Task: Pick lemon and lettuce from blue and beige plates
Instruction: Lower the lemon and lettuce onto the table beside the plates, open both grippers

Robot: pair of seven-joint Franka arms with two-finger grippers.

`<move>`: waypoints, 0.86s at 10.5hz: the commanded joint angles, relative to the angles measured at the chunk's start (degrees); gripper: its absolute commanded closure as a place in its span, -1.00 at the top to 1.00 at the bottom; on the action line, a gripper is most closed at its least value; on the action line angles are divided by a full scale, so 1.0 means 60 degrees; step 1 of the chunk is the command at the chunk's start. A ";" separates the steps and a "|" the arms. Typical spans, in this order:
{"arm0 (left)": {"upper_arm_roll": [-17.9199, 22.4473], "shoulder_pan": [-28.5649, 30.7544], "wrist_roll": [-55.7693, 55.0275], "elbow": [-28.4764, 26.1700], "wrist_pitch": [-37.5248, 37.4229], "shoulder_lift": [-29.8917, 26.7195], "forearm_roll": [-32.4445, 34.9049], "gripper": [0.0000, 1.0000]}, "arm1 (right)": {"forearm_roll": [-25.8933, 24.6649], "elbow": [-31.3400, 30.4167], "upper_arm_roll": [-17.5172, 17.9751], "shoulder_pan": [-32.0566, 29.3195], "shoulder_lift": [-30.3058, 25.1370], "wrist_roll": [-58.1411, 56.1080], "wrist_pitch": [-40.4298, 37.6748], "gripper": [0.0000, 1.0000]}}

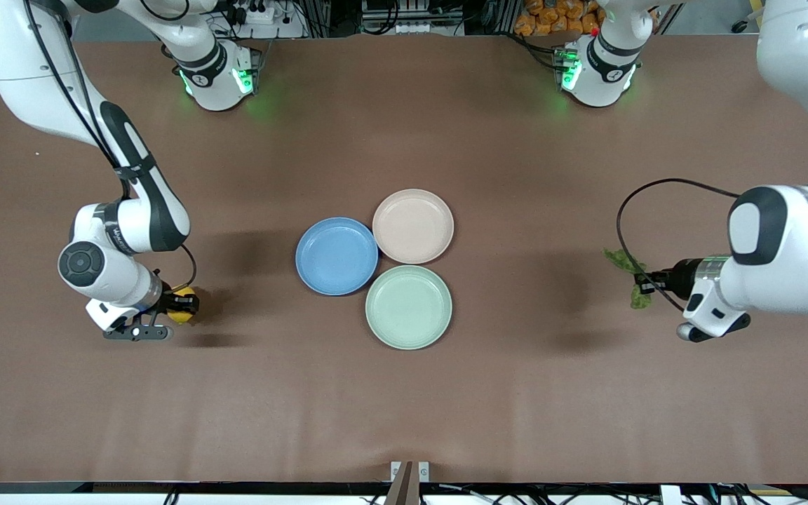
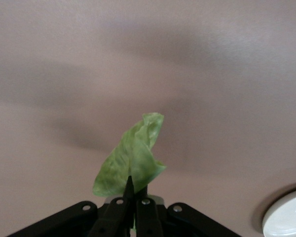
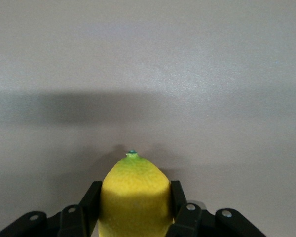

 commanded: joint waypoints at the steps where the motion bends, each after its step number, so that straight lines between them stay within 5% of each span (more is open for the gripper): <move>1: -0.0053 -0.0017 -0.0144 0.0035 0.0192 0.0444 0.0142 -0.95 | -0.0170 0.0108 0.0064 -0.0158 -0.0057 0.0041 0.0023 -0.08; 2: -0.0068 -0.0017 -0.0159 0.0035 0.0207 0.0648 0.0142 -0.93 | -0.0156 0.0137 0.0078 -0.0201 -0.0100 0.0027 -0.0005 0.27; 3: -0.0068 -0.0031 -0.0159 0.0049 0.0221 0.0882 0.0142 -0.93 | -0.0156 0.0138 0.0079 -0.0216 -0.0260 0.0027 -0.0020 0.99; 4: -0.0068 -0.0031 -0.0159 0.0049 0.0236 0.1044 0.0142 -0.91 | -0.0156 0.0181 0.0079 -0.0231 -0.0551 0.0027 -0.0020 1.00; 5: -0.0068 -0.0017 -0.0159 0.0049 0.0265 0.1089 0.0142 -0.54 | -0.0156 0.0240 0.0079 -0.0260 -0.0902 -0.0017 -0.0180 1.00; 6: -0.0068 -0.0002 -0.0144 0.0035 0.0352 0.1133 0.0142 -0.50 | -0.0083 0.0284 0.0093 -0.0260 -0.1254 -0.0003 -0.0631 1.00; 7: -0.0053 -0.0016 -0.0130 0.0035 0.0382 0.1192 0.0157 0.07 | -0.0068 0.0386 0.0093 -0.0246 -0.1591 -0.0017 -0.1041 1.00; 8: -0.0068 -0.0046 -0.0144 0.0049 0.0397 0.1178 0.0215 0.99 | -0.0039 0.0546 0.0093 -0.0246 -0.1826 -0.0032 -0.1582 1.00; 9: -0.0053 -0.0089 -0.0130 0.0093 0.0383 0.1076 0.0230 1.00 | -0.0038 0.0620 0.0108 -0.0217 -0.2061 -0.0017 -0.1936 1.00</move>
